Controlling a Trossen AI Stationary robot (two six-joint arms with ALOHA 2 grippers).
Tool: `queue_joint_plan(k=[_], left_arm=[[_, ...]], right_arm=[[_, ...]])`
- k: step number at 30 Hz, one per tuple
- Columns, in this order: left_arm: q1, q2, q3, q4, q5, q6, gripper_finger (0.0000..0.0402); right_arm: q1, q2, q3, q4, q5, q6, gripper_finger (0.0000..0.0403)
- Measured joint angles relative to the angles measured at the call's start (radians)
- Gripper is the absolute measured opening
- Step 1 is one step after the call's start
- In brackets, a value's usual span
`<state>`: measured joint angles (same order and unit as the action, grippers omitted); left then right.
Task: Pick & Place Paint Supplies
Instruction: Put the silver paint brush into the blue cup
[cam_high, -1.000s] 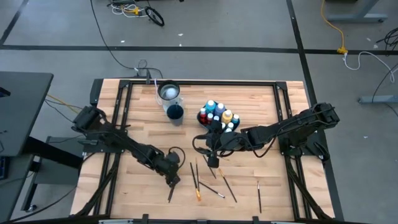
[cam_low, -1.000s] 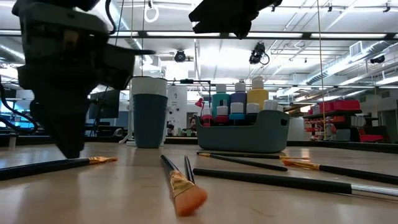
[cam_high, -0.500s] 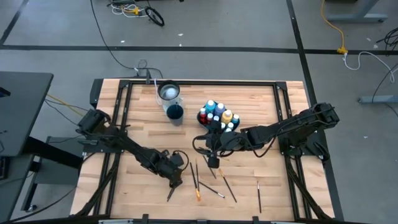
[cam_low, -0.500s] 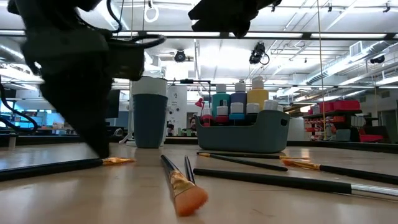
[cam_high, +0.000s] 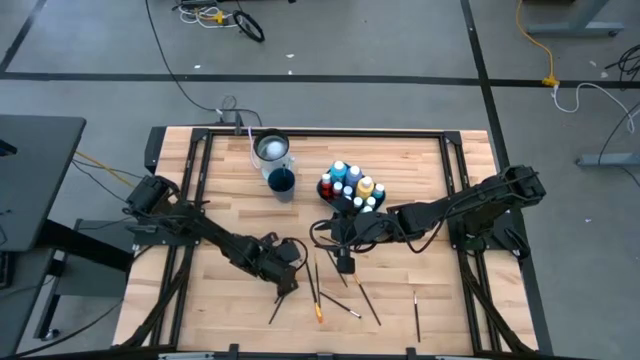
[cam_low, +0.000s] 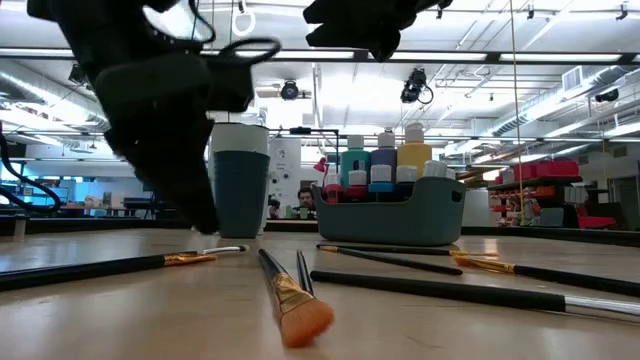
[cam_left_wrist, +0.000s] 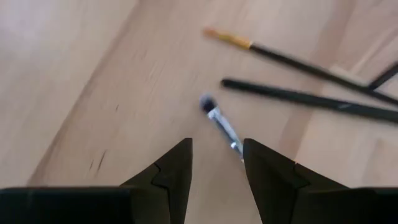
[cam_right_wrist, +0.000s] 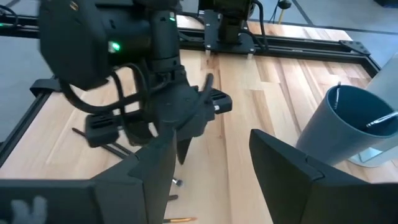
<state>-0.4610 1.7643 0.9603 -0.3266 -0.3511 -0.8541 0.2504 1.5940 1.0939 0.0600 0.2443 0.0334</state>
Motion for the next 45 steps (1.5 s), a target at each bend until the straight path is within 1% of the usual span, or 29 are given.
queue_joint_plan(k=[5, 10, 14, 17, 21, 23, 25, 28, 30, 32, 33, 36, 38, 42, 45], left_arm=[[0.001, -0.002, 0.027, 0.006, -0.072, 0.074, 0.0151], [0.006, 0.014, 0.026, 0.015, -0.079, 0.078, 0.0151], [0.007, 0.076, 0.026, 0.063, -0.064, 0.087, 0.0151], [0.009, 0.111, 0.030, 0.069, -0.064, 0.079, 0.0151], [0.014, 0.113, 0.030, 0.057, -0.075, 0.057, 0.0149], [0.014, 0.107, 0.029, 0.056, -0.094, 0.051, 0.0140], [0.023, 0.107, 0.028, 0.057, -0.092, 0.050, 0.0123], [0.037, 0.110, 0.028, 0.055, -0.077, 0.050, 0.0086], [0.039, 0.111, 0.028, 0.056, -0.095, 0.050, 0.0056], [0.039, 0.112, 0.028, 0.060, -0.126, 0.056, 0.0025], [0.039, 0.109, 0.026, 0.057, -0.149, 0.064, 0.0015], [0.040, 0.086, 0.020, 0.029, -0.227, 0.043, 0.0013], [0.035, 0.048, 0.021, 0.030, -0.290, 0.026, 0.0012], [0.006, -0.058, 0.023, 0.021, -0.415, 0.028, 0.0005], [-0.033, -0.167, 0.024, 0.039, -0.561, 0.066, 0.0004]], right_arm=[[0.000, 0.000, 0.000, 0.003, 0.000, 0.000, 0.0208], [0.000, 0.000, 0.000, 0.003, 0.000, 0.000, 0.0208], [0.000, 0.000, 0.000, 0.004, 0.001, -0.001, 0.0208], [0.000, 0.000, 0.001, 0.005, 0.002, -0.001, 0.0208], [0.000, 0.000, 0.001, 0.005, 0.002, -0.001, 0.0208], [0.000, 0.000, 0.001, 0.006, 0.002, -0.004, 0.0208], [0.000, 0.000, 0.001, 0.006, 0.002, -0.004, 0.0208], [0.000, 0.000, 0.001, 0.006, 0.002, -0.003, 0.0208], [0.000, 0.000, 0.001, 0.006, 0.002, -0.003, 0.0208], [0.000, 0.000, 0.001, 0.006, 0.002, -0.003, 0.0208], [0.000, 0.000, 0.001, 0.006, 0.002, -0.003, 0.0208], [0.000, 0.000, 0.001, 0.006, 0.002, -0.003, 0.0208], [0.000, 0.000, 0.001, 0.010, 0.002, -0.003, 0.0208], [0.000, 0.000, 0.001, 0.035, 0.001, -0.013, 0.0208], [0.000, 0.000, 0.001, 0.059, 0.001, -0.015, 0.0208]])
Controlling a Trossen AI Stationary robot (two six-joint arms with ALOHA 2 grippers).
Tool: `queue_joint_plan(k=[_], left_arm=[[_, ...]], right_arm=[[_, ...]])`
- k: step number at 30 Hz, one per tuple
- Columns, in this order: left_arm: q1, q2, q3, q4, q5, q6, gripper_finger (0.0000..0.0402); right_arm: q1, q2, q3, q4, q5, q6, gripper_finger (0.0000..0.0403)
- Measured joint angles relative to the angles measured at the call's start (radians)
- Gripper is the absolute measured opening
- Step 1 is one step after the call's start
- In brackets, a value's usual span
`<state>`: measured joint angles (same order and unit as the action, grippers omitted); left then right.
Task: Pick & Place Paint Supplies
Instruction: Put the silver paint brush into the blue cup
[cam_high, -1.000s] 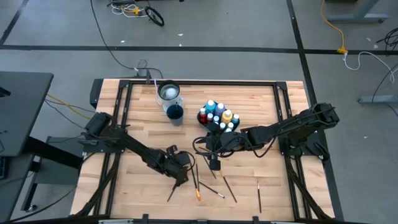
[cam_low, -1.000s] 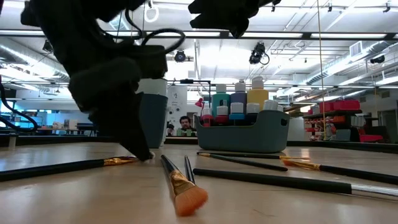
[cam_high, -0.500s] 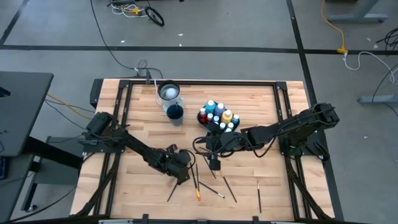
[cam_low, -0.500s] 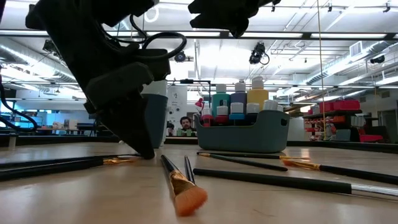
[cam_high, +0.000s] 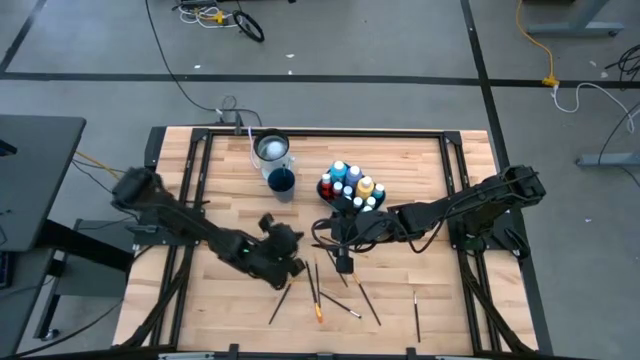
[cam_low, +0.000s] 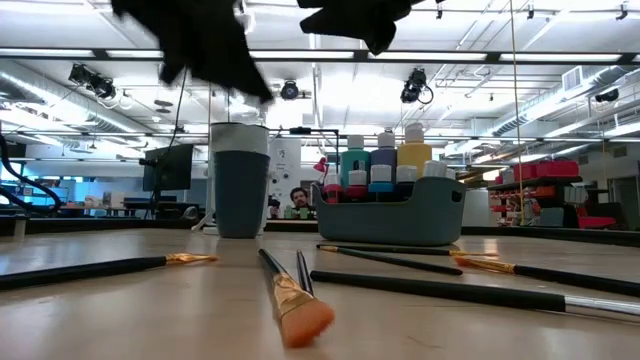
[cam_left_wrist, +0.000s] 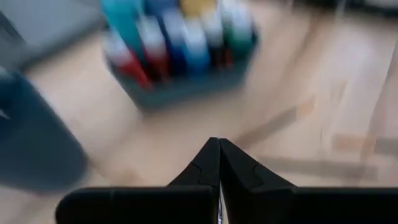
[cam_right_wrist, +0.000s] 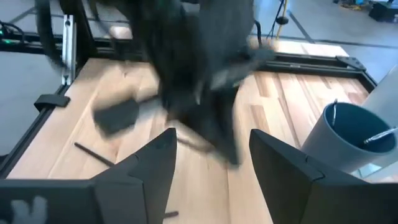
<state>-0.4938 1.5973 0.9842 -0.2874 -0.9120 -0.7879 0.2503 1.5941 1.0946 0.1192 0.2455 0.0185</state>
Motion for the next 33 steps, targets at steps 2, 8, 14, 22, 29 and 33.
queue_joint_plan(k=[2, 8, 14, 22, 29, 33], left_arm=[[-0.035, -0.071, 0.000, 0.014, -0.107, 0.033, 0.0003], [-0.148, -0.182, 0.002, 0.170, -0.368, 0.279, 0.0003], [-0.174, -0.184, 0.001, 0.433, -0.413, 0.642, 0.0002], [-0.131, -0.184, 0.001, 0.733, -0.203, 0.945, 0.0001], [-0.064, -0.184, 0.001, 0.770, -0.071, 0.983, 0.0001], [-0.044, -0.184, 0.001, 0.775, -0.044, 0.994, 0.0001]], right_arm=[[-0.001, 0.000, 0.000, 0.012, 0.000, 0.000, 0.0208], [-0.008, 0.004, -0.034, 0.191, -0.002, -0.001, 0.0208], [-0.044, 0.065, -0.083, 0.475, -0.156, 0.052, 0.0208], [-0.101, 0.116, -0.083, 0.579, -0.204, 0.097, 0.0208], [-0.106, 0.114, -0.082, 0.655, -0.238, 0.070, 0.0207], [-0.106, 0.114, -0.082, 0.630, -0.260, 0.067, 0.0189]])
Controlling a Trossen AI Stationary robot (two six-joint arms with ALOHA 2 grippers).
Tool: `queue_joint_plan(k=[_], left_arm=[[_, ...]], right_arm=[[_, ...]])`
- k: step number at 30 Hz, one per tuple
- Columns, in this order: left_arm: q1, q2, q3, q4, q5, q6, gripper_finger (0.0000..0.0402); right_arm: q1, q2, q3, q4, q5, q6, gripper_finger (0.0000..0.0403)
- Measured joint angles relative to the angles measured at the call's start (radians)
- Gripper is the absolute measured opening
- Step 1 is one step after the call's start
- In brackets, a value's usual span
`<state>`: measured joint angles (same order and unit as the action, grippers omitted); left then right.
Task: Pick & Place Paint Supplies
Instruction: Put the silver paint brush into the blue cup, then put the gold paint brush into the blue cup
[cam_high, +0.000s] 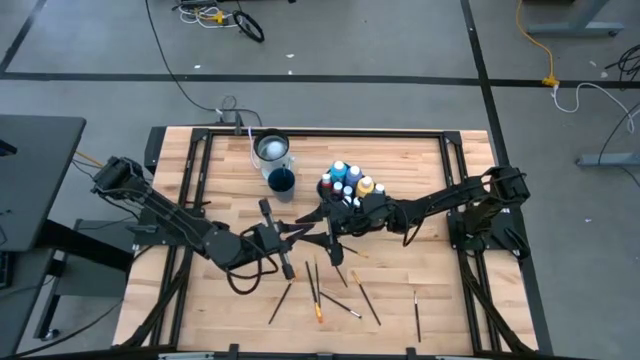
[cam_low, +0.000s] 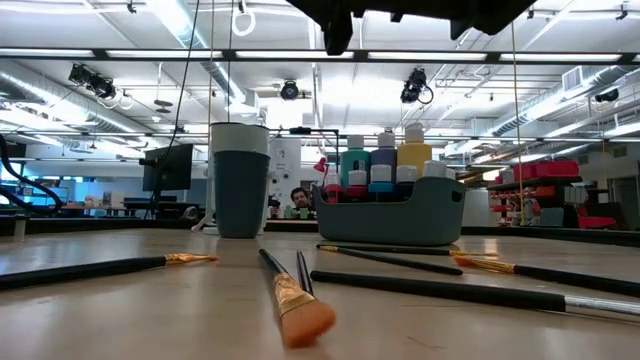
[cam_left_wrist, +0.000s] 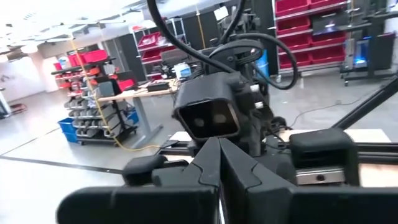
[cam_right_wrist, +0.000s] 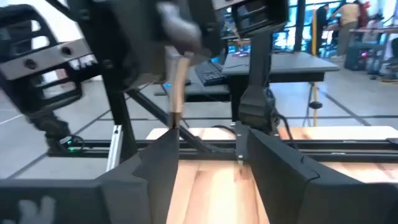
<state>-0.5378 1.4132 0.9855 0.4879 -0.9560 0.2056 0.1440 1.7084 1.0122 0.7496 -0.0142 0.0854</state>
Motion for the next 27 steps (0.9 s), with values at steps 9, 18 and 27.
queue_joint_plan(k=[9, 18, 27], left_arm=[[-0.053, 0.000, 0.000, -0.002, -0.081, 0.063, 0.0001], [-0.070, 0.000, 0.000, -0.003, -0.116, 0.060, 0.0001], [-0.069, -0.001, 0.000, -0.113, -0.123, -0.012, 0.0011]], right_arm=[[0.001, 0.000, 0.000, -0.056, -0.028, 0.010, 0.0167], [0.000, 0.000, 0.000, -0.096, -0.017, -0.019, 0.0088], [0.000, -0.002, 0.000, -0.217, -0.011, -0.080, 0.0005]])
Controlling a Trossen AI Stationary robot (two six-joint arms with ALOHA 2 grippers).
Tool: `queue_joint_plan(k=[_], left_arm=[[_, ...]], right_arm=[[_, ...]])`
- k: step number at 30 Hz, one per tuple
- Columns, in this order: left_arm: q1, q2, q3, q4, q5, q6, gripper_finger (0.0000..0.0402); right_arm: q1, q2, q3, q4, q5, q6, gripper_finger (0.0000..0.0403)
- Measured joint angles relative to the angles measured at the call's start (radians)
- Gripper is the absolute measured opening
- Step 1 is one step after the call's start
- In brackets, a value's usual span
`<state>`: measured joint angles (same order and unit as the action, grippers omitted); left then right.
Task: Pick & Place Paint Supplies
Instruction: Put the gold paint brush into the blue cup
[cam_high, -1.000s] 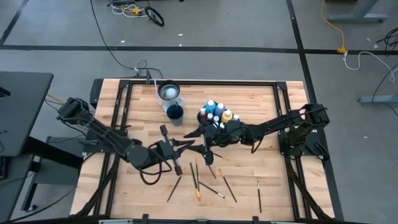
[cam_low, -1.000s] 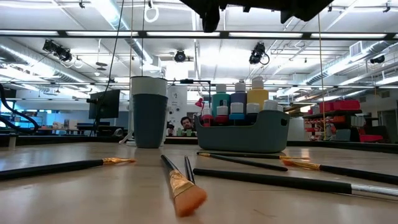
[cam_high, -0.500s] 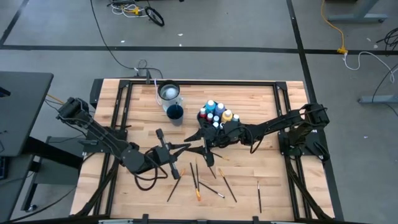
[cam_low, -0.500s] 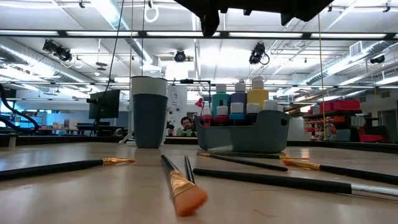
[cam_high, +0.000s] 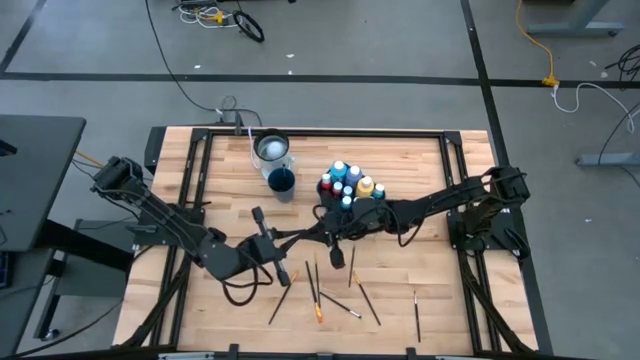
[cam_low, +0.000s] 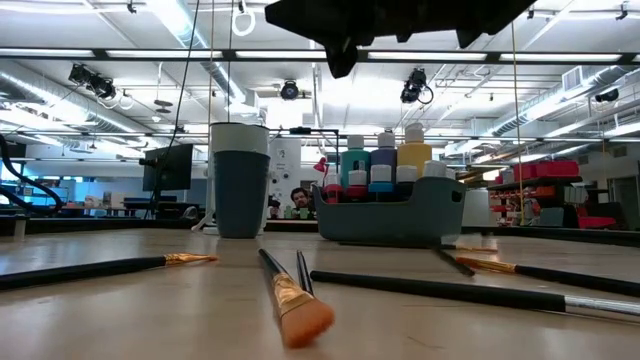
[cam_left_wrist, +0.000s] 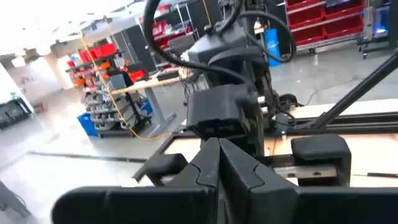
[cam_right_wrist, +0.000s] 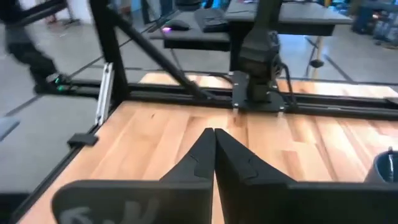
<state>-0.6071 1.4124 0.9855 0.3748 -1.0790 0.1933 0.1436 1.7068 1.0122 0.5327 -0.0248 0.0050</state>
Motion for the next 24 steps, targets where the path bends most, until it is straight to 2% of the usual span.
queue_joint_plan(k=[4, 7, 12, 16, 24], left_arm=[[0.000, 0.000, 0.000, -0.082, 0.043, -0.090, 0.0009], [0.000, 0.000, 0.000, -0.152, 0.102, -0.162, 0.0018], [0.002, 0.018, 0.000, -0.270, 0.179, -0.329, 0.0048], [0.019, 0.062, 0.000, -0.336, 0.290, -0.498, 0.0083], [0.048, 0.203, 0.000, -0.399, 0.465, -0.750, 0.0154]], right_arm=[[0.004, -0.003, 0.000, -0.067, -0.102, -0.028, 0.0017], [0.021, -0.003, 0.000, -0.133, -0.123, -0.035, 0.0037], [0.058, -0.003, 0.000, -0.181, -0.065, -0.098, 0.0080], [0.082, -0.003, 0.000, -0.187, 0.013, -0.104, 0.0118], [0.087, -0.003, 0.000, -0.249, 0.036, -0.106, 0.0174]])
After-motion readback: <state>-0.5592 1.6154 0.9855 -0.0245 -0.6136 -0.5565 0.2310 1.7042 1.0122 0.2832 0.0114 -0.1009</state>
